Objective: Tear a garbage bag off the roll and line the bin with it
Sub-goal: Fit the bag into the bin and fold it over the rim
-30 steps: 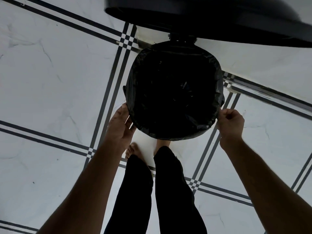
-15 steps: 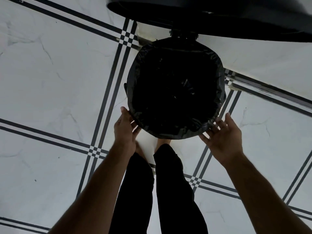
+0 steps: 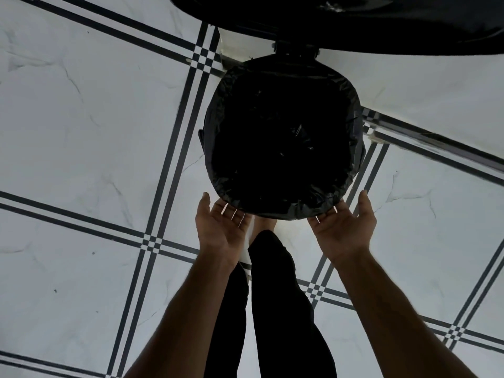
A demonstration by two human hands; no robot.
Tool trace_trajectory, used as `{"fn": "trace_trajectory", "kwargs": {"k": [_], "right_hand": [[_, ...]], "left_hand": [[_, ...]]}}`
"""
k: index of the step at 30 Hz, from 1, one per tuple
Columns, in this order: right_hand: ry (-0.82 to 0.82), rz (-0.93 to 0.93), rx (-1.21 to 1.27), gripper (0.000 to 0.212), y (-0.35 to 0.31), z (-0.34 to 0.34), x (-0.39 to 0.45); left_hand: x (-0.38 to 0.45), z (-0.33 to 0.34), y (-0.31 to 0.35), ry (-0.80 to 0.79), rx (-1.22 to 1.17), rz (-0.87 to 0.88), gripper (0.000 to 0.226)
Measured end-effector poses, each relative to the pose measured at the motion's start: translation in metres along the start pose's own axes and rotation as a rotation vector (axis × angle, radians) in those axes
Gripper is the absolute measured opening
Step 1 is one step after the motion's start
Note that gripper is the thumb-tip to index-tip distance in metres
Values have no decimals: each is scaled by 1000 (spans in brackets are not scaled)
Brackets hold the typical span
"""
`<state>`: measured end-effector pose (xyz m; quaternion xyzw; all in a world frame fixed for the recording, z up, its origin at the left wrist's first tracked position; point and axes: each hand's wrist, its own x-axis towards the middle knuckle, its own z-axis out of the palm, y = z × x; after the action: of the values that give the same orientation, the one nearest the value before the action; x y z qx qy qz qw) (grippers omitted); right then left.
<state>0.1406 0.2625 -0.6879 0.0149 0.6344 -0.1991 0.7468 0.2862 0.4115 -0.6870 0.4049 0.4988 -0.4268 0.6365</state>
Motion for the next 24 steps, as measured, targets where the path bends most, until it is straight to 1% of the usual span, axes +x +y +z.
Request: {"fn": "trace_trajectory", "kwargs": {"k": [3, 6, 9, 12, 13, 14, 15, 16, 17, 18, 19, 20, 21, 22, 23, 24], "right_hand": [[4, -11, -4, 58, -1, 2, 3], [24, -22, -39, 50, -4, -1, 4], [15, -44, -53, 43, -12, -2, 1], [-25, -91, -223, 36, -23, 0, -3], [-47, -138, -334, 32, -26, 1, -3], [-68, -202, -469, 26, -28, 2, -4], [-76, -269, -597, 18, -30, 3, -4], [-69, -332, -696, 11, -32, 2, -3], [-60, -381, -760, 8, -35, 1, -1], [-61, -405, -801, 8, -36, 0, 1], [-67, -417, -833, 7, -36, -1, 4], [-67, -430, -862, 6, -37, -2, 5], [-61, -444, -884, 7, -37, -2, 6], [-59, -455, -899, 8, -37, -3, 7], [-62, -463, -906, 10, -37, -4, 9], [-66, -465, -905, 15, -37, -6, 7]], "left_hand": [[0, 2, 0, -3, -33, -6, 55], [2, 5, 1, 0, 5, 10, 55], [2, 4, 1, 39, 46, 16, 54], [-2, 5, 3, 81, 81, 23, 52], [-3, 7, 2, 130, 149, 70, 48], [-5, 10, 0, 215, 296, 178, 40], [-8, 12, -2, 361, 499, 374, 28], [-13, 15, -1, 475, 694, 636, 14], [-23, 23, -1, 447, 860, 904, 10], [-30, 31, -4, 283, 982, 1087, 15], [-33, 41, -9, 50, 1077, 1165, 18], [-30, 52, -15, -158, 1210, 1156, 23], [-20, 65, -23, -284, 1415, 1110, 31], [0, 75, -29, -341, 1625, 1033, 41], [23, 85, -34, -340, 1812, 947, 51], [52, 93, -37, -303, 1993, 844, 62]]}}
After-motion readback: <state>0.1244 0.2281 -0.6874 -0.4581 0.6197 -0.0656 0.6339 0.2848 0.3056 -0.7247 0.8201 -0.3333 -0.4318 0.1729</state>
